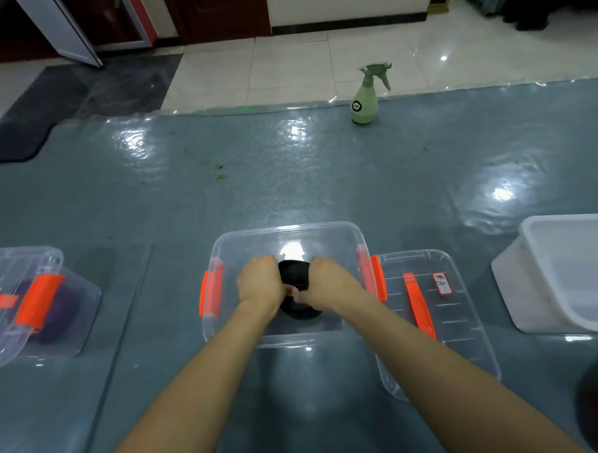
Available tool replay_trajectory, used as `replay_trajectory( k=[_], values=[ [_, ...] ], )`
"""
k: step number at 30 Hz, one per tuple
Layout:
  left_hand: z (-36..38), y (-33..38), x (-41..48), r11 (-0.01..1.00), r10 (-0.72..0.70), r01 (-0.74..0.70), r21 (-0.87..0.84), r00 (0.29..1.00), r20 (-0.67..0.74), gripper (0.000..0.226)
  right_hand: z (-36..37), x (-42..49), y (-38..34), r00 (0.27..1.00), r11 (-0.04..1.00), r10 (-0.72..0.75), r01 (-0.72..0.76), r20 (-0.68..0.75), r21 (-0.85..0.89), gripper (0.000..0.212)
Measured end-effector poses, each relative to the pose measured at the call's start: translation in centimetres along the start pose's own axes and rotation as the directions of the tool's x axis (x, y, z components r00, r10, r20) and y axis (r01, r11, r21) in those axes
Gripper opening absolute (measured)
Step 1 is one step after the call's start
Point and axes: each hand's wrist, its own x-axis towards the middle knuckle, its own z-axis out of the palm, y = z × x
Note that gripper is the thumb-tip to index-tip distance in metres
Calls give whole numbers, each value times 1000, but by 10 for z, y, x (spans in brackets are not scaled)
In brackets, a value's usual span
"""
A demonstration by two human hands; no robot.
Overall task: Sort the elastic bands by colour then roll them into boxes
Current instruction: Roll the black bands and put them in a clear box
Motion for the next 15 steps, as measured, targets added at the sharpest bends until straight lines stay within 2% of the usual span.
replay_trajectory(
  k=[2, 3, 4, 5, 6, 7, 8, 10, 11, 13, 15],
  values=[
    [0, 0, 1, 996, 7, -6, 90, 1000, -15, 58, -11, -23, 13, 966, 975, -64, 114, -250, 191, 32],
    [0, 0, 1, 991, 20, -16, 132, 1000, -23, 59, -16, -38, 23, 907, 932, -53, 195, -419, 304, 22],
    [-1, 0, 0, 985, 33, -28, 173, 999, -28, 57, -19, -52, 36, 814, 886, -3, 272, -581, 376, 16],
    [-1, 1, -1, 977, 50, -42, 209, 998, -32, 56, -19, -64, 52, 717, 863, 71, 305, -693, 404, 14],
    [-2, 2, -2, 968, 67, -57, 243, 997, -34, 54, -17, -73, 72, 651, 870, 154, 267, -743, 414, 15],
    [-2, 4, -3, 959, 82, -71, 275, 996, -30, 52, -12, -79, 93, 624, 891, 228, 176, -747, 419, 15],
    [-1, 6, -4, 951, 93, -82, 298, 995, -23, 51, -3, -81, 116, 647, 911, 289, 39, -705, 410, 15],
    [0, 12, -6, 940, 101, -93, 329, 995, -8, 50, 19, -81, 157, 762, 901, 416, -272, -496, 337, 20],
    [0, 16, -8, 933, 104, -96, 346, 995, -3, 48, 28, -81, 169, 794, 878, 473, -388, -381, 281, 26],
    [0, 24, -14, 919, 117, -109, 378, 993, 1, 41, 40, -81, 182, 825, 861, 505, -461, -252, 215, 28],
    [-2, 30, -21, 912, 127, -117, 393, 992, 2, 32, 39, -79, 185, 835, 860, 498, -442, -233, 255, 19]
  ],
)
